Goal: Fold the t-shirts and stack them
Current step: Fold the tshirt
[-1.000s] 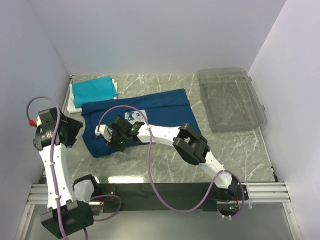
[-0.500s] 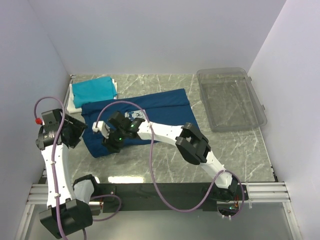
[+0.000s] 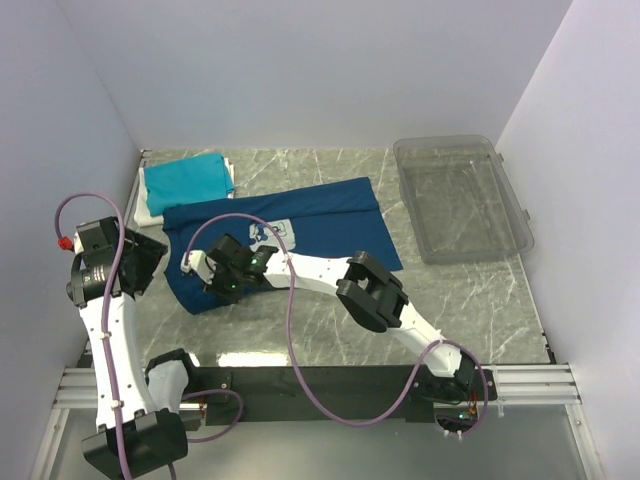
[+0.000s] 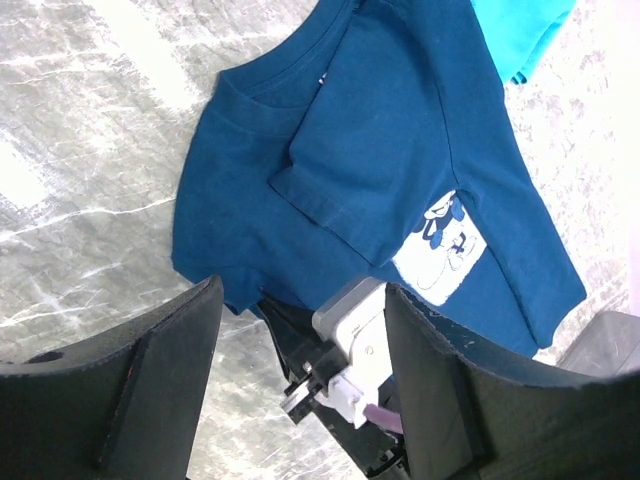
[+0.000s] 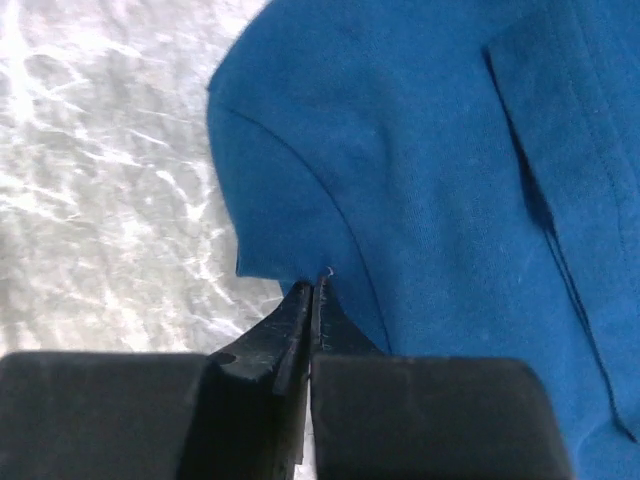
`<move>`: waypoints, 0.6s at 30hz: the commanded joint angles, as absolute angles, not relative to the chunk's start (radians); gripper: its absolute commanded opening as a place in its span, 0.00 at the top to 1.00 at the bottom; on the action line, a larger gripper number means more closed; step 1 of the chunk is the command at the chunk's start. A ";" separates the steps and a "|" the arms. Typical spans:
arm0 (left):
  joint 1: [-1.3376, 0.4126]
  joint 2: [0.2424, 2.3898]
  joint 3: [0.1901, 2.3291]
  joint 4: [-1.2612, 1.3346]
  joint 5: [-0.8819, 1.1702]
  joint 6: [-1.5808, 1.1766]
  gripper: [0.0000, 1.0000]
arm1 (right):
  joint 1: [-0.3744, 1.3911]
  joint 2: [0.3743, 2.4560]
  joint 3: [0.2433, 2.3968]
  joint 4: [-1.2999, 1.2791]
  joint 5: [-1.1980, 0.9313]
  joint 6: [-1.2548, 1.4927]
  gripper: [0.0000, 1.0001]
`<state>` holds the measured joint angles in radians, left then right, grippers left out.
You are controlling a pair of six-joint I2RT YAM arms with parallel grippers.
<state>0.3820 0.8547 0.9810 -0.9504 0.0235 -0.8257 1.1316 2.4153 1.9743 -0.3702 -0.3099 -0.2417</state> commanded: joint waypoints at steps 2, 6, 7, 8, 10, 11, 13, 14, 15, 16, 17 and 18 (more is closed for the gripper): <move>0.379 0.835 0.980 -0.931 0.029 -0.812 0.29 | 1.108 2.350 2.002 -0.362 -0.391 -0.226 1.00; 0.380 0.818 0.944 -0.896 0.074 -0.787 0.30 | 1.065 2.264 1.956 -0.336 -0.549 -0.204 1.00; 0.379 0.815 0.934 -0.878 0.087 -0.779 0.30 | 1.043 2.255 1.966 -0.331 -0.589 -0.184 1.00; 0.379 0.812 0.925 -0.868 0.112 -0.776 0.30 | 1.031 2.249 1.976 -0.324 -0.609 -0.160 1.00; 0.379 0.807 0.901 -0.851 0.139 -0.767 0.30 | 1.009 2.258 2.026 -0.321 -0.630 -0.074 1.00; 0.379 0.807 0.893 -0.838 0.161 -0.762 0.30 | 0.993 2.272 2.042 -0.322 -0.632 -0.046 1.00; 0.379 0.811 0.874 -0.821 0.179 -0.756 0.30 | 0.979 2.287 2.069 -0.319 -0.627 0.024 1.00; 0.380 0.818 0.870 -0.812 0.198 -0.753 0.30 | 0.976 2.302 2.089 -0.325 -0.594 0.052 1.00; 0.377 0.821 0.858 -0.808 0.202 -0.753 0.30 | 0.976 2.309 2.094 -0.327 -0.571 0.057 1.00; 0.377 0.824 0.853 -0.804 0.207 -0.755 0.31 | 0.976 2.315 2.097 -0.330 -0.542 0.061 1.00; 0.376 0.825 0.848 -0.801 0.212 -0.755 0.31 | 0.976 2.322 2.095 -0.330 -0.461 0.077 1.00; 0.376 0.828 0.842 -0.796 0.210 -0.753 0.30 | 0.973 2.327 2.094 -0.330 -0.419 0.086 1.00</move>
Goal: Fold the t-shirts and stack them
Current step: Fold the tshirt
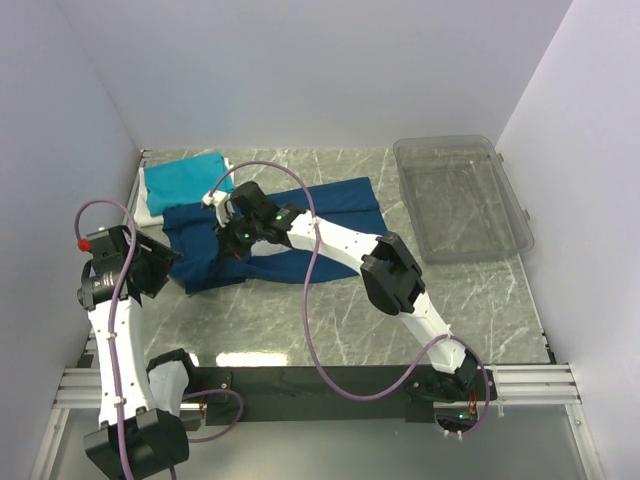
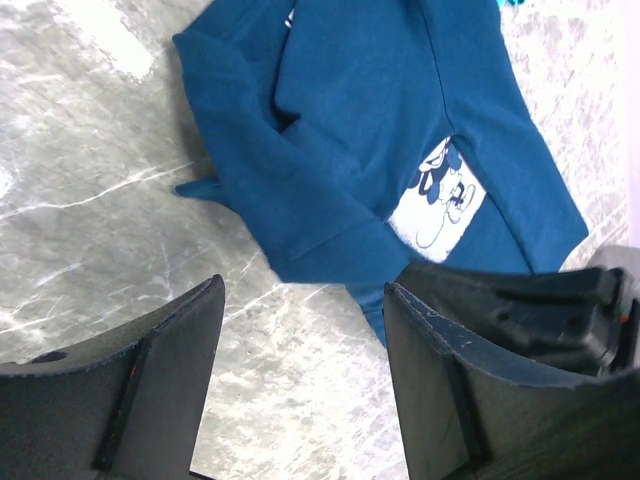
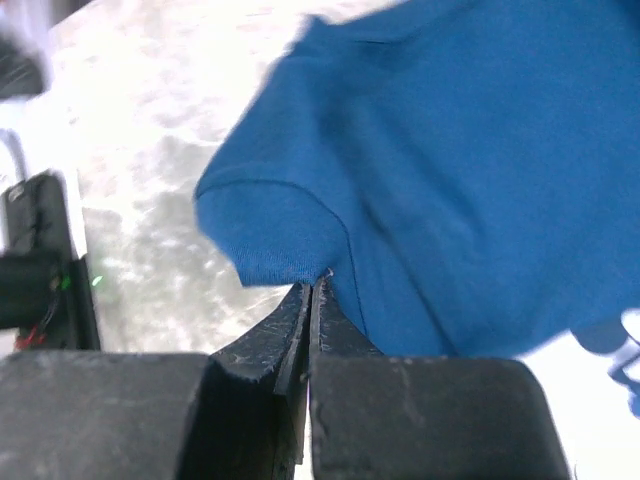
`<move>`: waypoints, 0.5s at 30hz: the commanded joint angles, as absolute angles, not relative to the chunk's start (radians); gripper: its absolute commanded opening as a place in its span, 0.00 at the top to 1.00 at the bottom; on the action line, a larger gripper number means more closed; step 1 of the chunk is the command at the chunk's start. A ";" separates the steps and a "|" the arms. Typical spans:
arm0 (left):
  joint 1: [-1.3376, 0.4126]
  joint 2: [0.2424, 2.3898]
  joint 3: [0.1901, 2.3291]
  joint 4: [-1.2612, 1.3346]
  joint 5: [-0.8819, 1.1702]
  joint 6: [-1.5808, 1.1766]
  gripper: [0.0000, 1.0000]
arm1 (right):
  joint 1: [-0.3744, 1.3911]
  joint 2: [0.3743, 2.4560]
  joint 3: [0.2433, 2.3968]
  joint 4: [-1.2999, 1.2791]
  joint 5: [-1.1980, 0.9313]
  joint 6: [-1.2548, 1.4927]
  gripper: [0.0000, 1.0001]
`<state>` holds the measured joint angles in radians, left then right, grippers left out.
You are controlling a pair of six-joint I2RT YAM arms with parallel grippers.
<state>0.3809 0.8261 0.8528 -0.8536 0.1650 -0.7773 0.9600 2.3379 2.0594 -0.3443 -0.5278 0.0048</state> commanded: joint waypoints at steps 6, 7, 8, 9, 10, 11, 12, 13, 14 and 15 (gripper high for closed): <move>0.377 0.879 0.764 -0.752 0.262 -0.770 0.34 | 0.945 2.370 2.128 -0.337 -0.076 0.187 0.74; 0.377 0.890 0.750 -0.738 0.297 -0.772 0.35 | 0.943 2.373 2.138 -0.339 -0.063 0.192 0.70; 0.377 0.900 0.738 -0.724 0.308 -0.773 0.35 | 0.937 2.373 2.140 -0.336 -0.061 0.196 0.62; 0.376 0.914 0.718 -0.712 0.316 -0.779 0.35 | 0.934 2.372 2.140 -0.330 -0.058 0.204 0.58; 0.377 0.920 0.710 -0.689 0.331 -0.784 0.35 | 0.922 2.373 2.149 -0.330 -0.049 0.206 0.57; 0.377 0.937 0.704 -0.678 0.339 -0.785 0.36 | 0.917 2.372 2.155 -0.330 -0.054 0.206 0.51; 0.377 0.948 0.695 -0.670 0.347 -0.784 0.37 | 0.913 2.373 2.161 -0.331 -0.058 0.207 0.50; 0.376 0.962 0.695 -0.666 0.350 -0.781 0.37 | 0.908 2.372 2.170 -0.333 -0.104 0.203 0.48; 0.376 0.974 0.693 -0.669 0.347 -0.778 0.37 | 0.896 2.367 2.177 -0.348 -0.157 0.165 0.44; 0.374 1.007 0.698 -0.675 0.341 -0.767 0.37 | 0.890 2.361 2.178 -0.357 -0.222 0.131 0.43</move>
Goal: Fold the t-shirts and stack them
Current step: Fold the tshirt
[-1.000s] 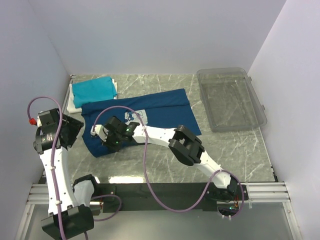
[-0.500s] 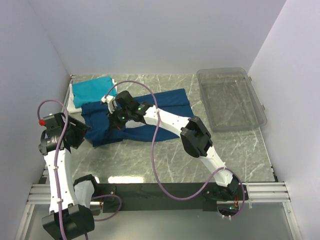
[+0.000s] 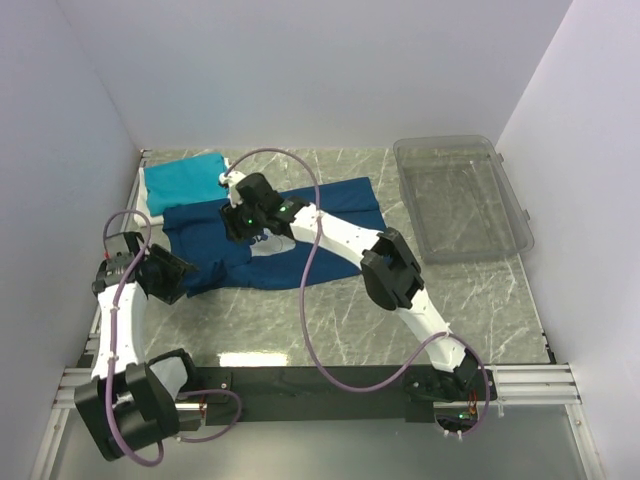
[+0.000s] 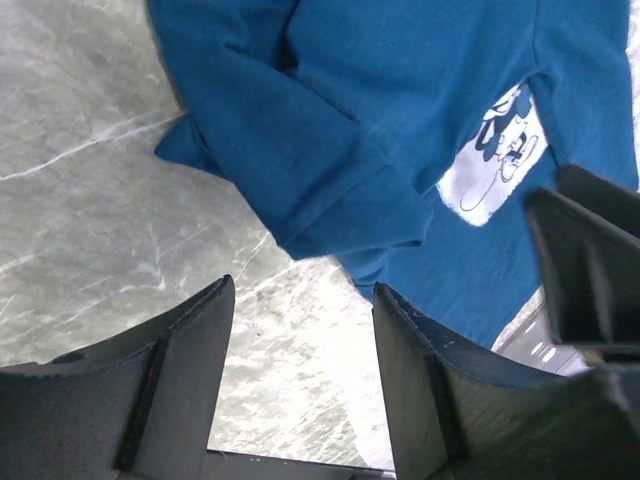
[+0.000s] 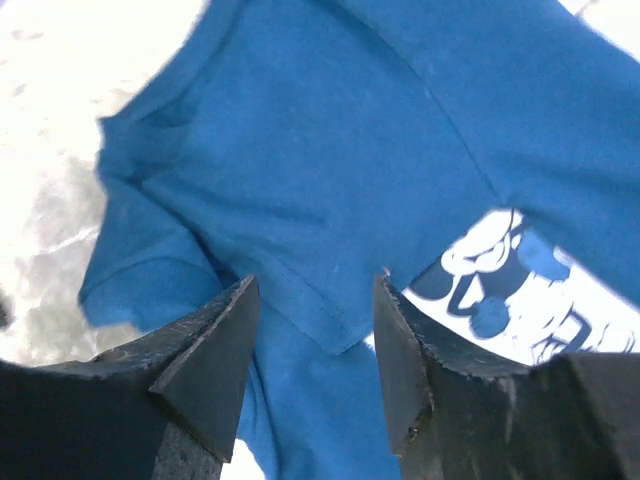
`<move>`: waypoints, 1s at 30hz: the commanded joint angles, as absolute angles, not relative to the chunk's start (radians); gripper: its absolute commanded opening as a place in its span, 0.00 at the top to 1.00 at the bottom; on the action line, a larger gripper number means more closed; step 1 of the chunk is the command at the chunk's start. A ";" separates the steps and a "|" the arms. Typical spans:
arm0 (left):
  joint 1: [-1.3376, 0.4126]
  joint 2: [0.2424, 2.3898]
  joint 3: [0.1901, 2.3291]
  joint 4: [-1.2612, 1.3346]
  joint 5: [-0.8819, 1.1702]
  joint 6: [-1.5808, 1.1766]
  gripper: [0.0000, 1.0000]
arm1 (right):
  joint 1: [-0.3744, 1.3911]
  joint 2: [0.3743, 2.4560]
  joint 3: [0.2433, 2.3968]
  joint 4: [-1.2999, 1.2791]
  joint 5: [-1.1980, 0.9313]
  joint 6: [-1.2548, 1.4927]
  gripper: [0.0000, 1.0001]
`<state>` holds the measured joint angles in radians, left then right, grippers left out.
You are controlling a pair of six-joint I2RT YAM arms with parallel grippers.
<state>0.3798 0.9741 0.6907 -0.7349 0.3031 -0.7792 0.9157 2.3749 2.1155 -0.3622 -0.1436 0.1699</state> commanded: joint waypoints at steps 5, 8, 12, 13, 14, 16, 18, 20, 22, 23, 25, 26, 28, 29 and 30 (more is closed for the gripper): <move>0.371 1.091 0.707 -0.719 0.246 -0.741 0.39 | 0.851 2.270 2.071 -0.412 -0.879 -0.145 0.41; 0.371 1.074 0.701 -0.700 0.195 -0.745 0.39 | 0.883 2.264 2.054 -0.520 -0.908 -0.274 0.40; 0.370 1.039 0.709 -0.703 0.132 -0.782 0.38 | 0.956 2.269 2.017 -0.483 -0.648 -0.278 0.32; 0.371 1.028 0.710 -0.721 0.082 -0.794 0.38 | 0.971 2.269 1.999 -0.460 -0.615 -0.262 0.31; 0.371 1.008 0.707 -0.722 0.065 -0.808 0.37 | 0.971 2.272 1.999 -0.427 -0.589 -0.227 0.30; 0.377 1.000 0.690 -0.710 0.070 -0.856 0.35 | 0.969 2.298 2.025 -0.420 -0.536 -0.206 0.30; 0.379 1.014 0.658 -0.710 0.081 -0.899 0.35 | 0.971 2.330 2.067 -0.422 -0.476 -0.178 0.28; 0.379 1.028 0.626 -0.718 0.089 -0.925 0.35 | 0.971 2.351 2.097 -0.433 -0.447 -0.163 0.28; 0.377 1.020 0.614 -0.718 0.087 -0.951 0.36 | 0.971 2.378 2.121 -0.426 -0.425 -0.149 0.27; 0.379 1.005 0.612 -0.716 0.084 -0.956 0.36 | 0.971 2.385 2.126 -0.416 -0.419 -0.131 0.27; 0.379 0.996 0.609 -0.718 0.069 -0.976 0.37 | 0.971 2.408 2.141 -0.397 -0.399 -0.101 0.30; 0.380 1.002 0.606 -0.713 0.064 -0.986 0.37 | 0.971 2.419 2.155 -0.394 -0.373 -0.075 0.30; 0.380 1.015 0.601 -0.712 0.063 -0.996 0.38 | 0.971 2.454 2.207 -0.396 -0.341 -0.048 0.34; 0.380 1.023 0.598 -0.706 0.066 -0.999 0.39 | 0.971 2.465 2.224 -0.400 -0.301 -0.025 0.37; 0.380 1.023 0.598 -0.706 0.064 -1.000 0.40 | 0.969 2.489 2.259 -0.405 -0.284 -0.015 0.39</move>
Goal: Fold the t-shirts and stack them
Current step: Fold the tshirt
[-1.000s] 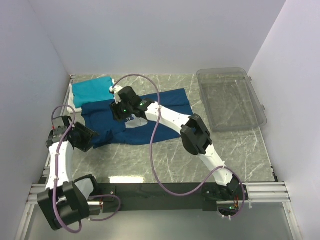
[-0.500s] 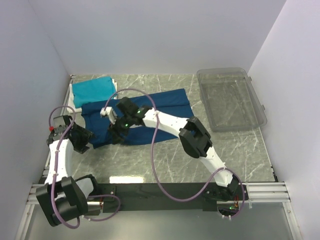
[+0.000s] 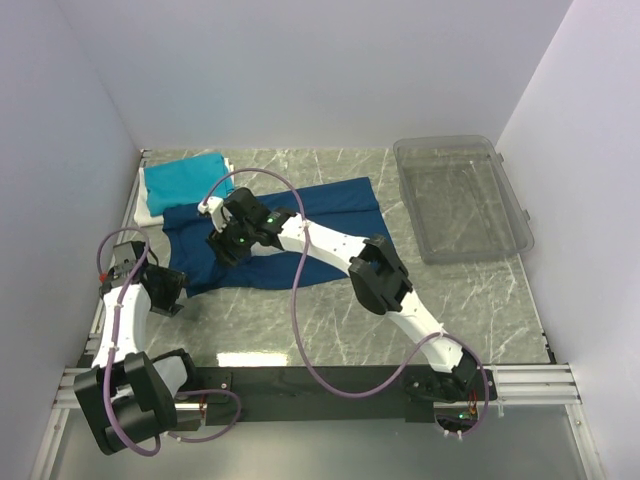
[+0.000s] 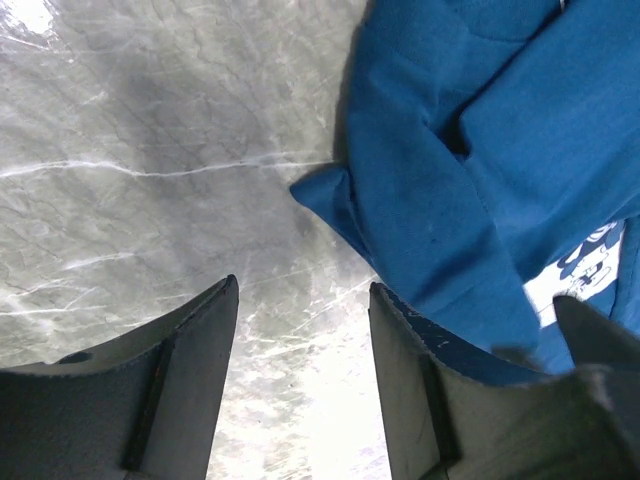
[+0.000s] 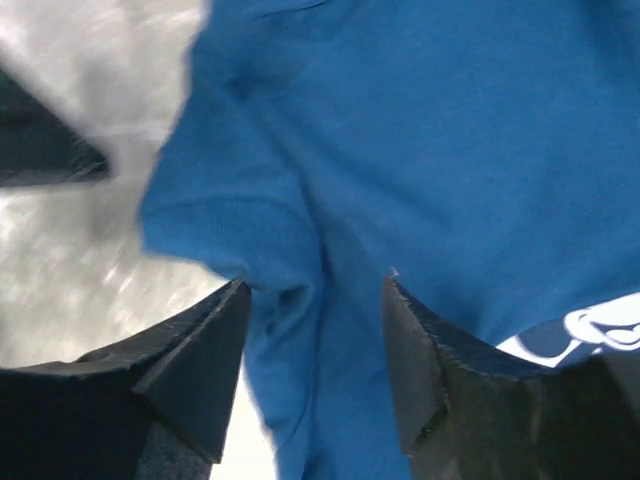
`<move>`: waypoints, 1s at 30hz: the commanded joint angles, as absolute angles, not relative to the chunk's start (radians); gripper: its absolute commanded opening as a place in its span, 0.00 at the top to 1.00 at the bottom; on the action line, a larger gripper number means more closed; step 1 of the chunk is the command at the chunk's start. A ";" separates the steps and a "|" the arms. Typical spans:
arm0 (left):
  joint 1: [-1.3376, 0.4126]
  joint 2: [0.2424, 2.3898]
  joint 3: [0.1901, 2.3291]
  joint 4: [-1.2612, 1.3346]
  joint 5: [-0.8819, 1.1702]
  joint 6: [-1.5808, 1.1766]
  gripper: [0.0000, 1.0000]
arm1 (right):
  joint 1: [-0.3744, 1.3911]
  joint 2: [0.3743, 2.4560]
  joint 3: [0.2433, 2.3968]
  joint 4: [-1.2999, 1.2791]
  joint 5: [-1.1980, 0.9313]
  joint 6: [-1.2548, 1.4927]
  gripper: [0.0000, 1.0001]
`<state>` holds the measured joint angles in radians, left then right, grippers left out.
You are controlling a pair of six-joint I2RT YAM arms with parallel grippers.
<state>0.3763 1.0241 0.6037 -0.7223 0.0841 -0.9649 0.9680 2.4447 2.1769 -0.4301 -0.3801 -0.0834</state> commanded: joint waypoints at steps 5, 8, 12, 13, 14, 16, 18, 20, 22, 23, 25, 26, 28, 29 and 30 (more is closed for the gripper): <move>0.380 1.038 0.607 -0.715 0.057 -0.991 0.43 | 0.968 2.531 2.306 -0.431 -0.255 -0.002 0.66; 0.379 1.051 0.597 -0.719 0.058 -0.994 0.44 | 0.962 2.539 2.303 -0.428 -0.265 0.024 0.76; 0.379 1.069 0.597 -0.716 0.064 -0.988 0.44 | 0.959 2.539 2.310 -0.422 -0.244 0.048 0.87; 0.380 1.075 0.598 -0.710 0.066 -0.985 0.44 | 0.957 2.540 2.312 -0.420 -0.230 0.055 0.91; 0.380 1.092 0.600 -0.703 0.069 -0.977 0.44 | 0.956 2.542 2.315 -0.420 -0.227 0.057 0.91; 0.380 1.115 0.603 -0.689 0.069 -0.971 0.45 | 0.954 2.543 2.319 -0.422 -0.222 0.060 0.92; 0.380 1.163 0.614 -0.658 0.075 -0.945 0.48 | 0.954 2.540 2.315 -0.420 -0.225 0.061 0.92; 0.380 1.216 0.632 -0.631 0.078 -0.921 0.52 | 0.954 2.542 2.312 -0.419 -0.227 0.061 0.92; 0.380 1.261 0.656 -0.624 0.080 -0.899 0.54 | 0.954 2.539 2.307 -0.419 -0.229 0.063 0.92; 0.380 1.272 0.666 -0.617 0.078 -0.878 0.55 | 0.953 2.539 2.303 -0.419 -0.229 0.063 0.92; 0.379 1.298 0.686 -0.617 0.074 -0.864 0.55 | 0.954 2.539 2.303 -0.419 -0.230 0.063 0.92; 0.379 1.304 0.692 -0.614 0.074 -0.847 0.55 | 0.954 2.540 2.303 -0.419 -0.232 0.064 0.92; 0.380 1.322 0.703 -0.604 0.074 -0.835 0.55 | 0.953 2.540 2.301 -0.420 -0.233 0.064 0.92; 0.380 1.327 0.704 -0.597 0.080 -0.821 0.56 | 0.953 2.539 2.301 -0.420 -0.233 0.064 0.92; 0.379 1.331 0.706 -0.583 0.090 -0.815 0.56 | 0.953 2.540 2.301 -0.420 -0.235 0.063 0.92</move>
<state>0.3763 1.3216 0.6682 -0.6312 0.0818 -0.8700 0.9611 2.5286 2.2665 -0.4431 -0.2470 0.0559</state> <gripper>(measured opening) 0.445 0.087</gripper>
